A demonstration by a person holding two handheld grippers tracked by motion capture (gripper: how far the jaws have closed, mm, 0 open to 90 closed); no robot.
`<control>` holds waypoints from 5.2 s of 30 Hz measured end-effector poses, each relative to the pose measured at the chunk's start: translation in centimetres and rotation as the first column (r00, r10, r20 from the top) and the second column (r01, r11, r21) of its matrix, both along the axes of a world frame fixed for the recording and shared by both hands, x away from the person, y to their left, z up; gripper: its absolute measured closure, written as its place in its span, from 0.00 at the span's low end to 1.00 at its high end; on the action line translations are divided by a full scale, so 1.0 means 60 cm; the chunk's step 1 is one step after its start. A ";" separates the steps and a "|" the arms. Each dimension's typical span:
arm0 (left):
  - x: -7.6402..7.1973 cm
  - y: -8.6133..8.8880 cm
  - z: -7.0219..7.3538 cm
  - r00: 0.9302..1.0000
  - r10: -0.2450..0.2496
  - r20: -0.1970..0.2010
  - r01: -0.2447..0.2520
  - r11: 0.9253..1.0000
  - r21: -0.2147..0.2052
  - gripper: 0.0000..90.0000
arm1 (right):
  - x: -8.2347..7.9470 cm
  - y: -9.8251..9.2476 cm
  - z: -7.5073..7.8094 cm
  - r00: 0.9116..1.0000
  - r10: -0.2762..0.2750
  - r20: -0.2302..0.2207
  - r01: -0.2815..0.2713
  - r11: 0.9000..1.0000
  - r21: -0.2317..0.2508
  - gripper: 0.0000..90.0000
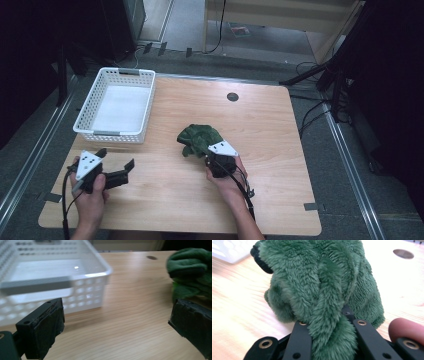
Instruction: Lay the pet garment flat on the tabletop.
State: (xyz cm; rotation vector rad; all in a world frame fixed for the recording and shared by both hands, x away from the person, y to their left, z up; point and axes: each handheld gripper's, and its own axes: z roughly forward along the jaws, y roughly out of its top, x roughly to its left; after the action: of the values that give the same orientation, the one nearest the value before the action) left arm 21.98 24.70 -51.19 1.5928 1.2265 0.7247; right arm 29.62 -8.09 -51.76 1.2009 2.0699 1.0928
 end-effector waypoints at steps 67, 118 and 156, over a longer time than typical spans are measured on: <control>0.071 -0.133 -0.025 0.972 -0.153 -0.179 0.155 0.988 -0.005 0.05 | 0.049 -0.044 0.066 0.989 0.093 -0.117 -0.075 0.985 0.156 0.53; 0.226 -0.212 -0.034 0.912 -0.141 -0.386 0.165 0.986 0.030 0.48 | 0.104 -0.034 0.000 0.973 0.109 -0.201 -0.119 0.992 -0.035 0.64; 0.263 -0.234 -0.040 0.896 -0.159 -0.415 0.197 0.979 0.050 0.57 | 0.145 -0.059 -0.023 0.968 0.094 -0.233 -0.087 0.995 0.040 0.70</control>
State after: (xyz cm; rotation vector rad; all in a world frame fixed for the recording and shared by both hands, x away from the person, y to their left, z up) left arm 37.74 10.67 -53.58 1.9721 1.3320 0.3379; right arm 38.29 -11.64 -53.15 1.3167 2.3143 1.0687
